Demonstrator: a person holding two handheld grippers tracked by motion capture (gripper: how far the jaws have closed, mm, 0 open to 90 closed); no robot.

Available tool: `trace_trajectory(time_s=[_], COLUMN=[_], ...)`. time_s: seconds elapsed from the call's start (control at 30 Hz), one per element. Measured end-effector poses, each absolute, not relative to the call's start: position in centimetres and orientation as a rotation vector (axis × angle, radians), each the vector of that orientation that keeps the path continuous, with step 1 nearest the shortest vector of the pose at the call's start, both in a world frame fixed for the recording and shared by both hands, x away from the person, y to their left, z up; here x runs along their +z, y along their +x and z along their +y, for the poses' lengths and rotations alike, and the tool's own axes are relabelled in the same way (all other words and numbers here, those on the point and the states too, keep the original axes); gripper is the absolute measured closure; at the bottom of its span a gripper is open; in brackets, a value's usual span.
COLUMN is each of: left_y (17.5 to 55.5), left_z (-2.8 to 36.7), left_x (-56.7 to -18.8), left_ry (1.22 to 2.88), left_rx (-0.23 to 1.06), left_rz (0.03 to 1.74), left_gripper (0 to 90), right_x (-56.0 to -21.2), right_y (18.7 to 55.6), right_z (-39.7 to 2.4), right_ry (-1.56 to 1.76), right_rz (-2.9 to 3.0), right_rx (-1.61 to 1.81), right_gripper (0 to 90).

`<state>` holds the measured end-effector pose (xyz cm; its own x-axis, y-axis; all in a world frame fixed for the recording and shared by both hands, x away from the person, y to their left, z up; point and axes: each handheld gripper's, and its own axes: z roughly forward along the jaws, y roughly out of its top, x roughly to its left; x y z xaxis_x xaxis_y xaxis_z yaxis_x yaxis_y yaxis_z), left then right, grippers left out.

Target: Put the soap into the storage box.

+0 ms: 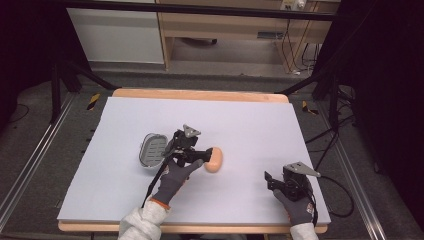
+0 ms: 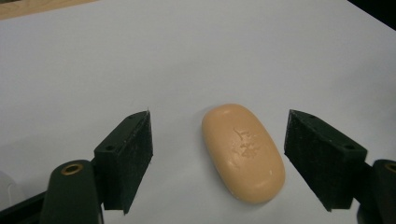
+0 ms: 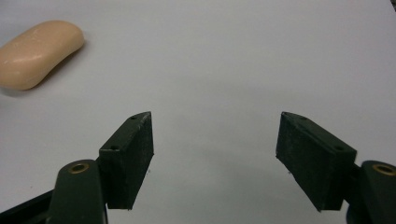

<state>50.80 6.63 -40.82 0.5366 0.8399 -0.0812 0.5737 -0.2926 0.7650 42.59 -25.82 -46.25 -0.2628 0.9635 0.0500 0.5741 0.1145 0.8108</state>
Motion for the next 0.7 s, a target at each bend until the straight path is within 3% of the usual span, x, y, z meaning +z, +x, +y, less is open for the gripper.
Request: trace_trajectory(time_s=[0.7], left_y=[52.0], left_z=[4.3], left_x=[-42.5], left_ry=[2.03], left_rx=[0.386], left_rz=[1.181], left_gripper=[21.5], right_x=[-46.3], right_y=[42.6], right_z=[-25.8], right_ry=[1.488], right_rz=[1.907], right_rx=[1.019], right_gripper=[27.8])
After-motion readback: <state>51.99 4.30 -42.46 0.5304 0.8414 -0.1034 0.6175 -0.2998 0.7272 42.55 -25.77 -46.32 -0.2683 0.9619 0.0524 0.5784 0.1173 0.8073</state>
